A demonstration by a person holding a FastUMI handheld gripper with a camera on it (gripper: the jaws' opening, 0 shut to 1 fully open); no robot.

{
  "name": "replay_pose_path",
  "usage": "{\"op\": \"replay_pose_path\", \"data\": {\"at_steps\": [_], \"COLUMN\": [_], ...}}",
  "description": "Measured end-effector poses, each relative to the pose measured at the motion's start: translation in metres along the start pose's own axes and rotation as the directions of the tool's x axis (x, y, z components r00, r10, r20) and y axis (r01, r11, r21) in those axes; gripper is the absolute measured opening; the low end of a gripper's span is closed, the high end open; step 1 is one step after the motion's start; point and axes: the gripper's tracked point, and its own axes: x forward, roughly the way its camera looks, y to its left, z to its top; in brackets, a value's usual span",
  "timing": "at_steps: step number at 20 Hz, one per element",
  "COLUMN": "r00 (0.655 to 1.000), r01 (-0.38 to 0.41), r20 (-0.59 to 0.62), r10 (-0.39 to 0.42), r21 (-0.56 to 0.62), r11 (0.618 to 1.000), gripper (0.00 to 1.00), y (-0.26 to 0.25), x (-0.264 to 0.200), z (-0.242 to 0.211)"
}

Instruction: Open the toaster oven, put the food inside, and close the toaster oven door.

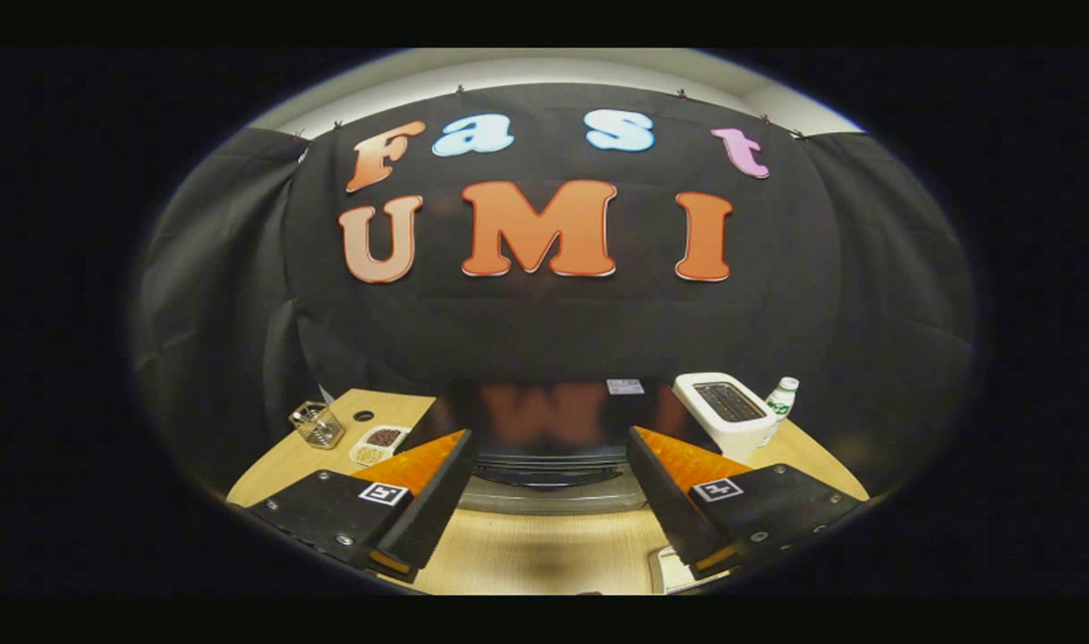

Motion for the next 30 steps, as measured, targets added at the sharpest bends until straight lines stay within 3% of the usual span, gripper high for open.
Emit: {"op": "replay_pose_path", "data": {"at_steps": [6,16,30], "r00": [0.996,0.993,0.983], "r01": [0.006,0.013,0.022], "r20": [-0.092,-0.116,-0.185], "r10": [-0.007,-0.011,-0.018], "r21": [-0.011,0.016,0.021], "r11": [1.0,1.0,1.0], "gripper": [1.0,1.0,1.0], "y": [0.011,0.012,0.01], "x": [0.05,0.057,-0.022], "z": [-0.039,-0.051,-0.116]}}
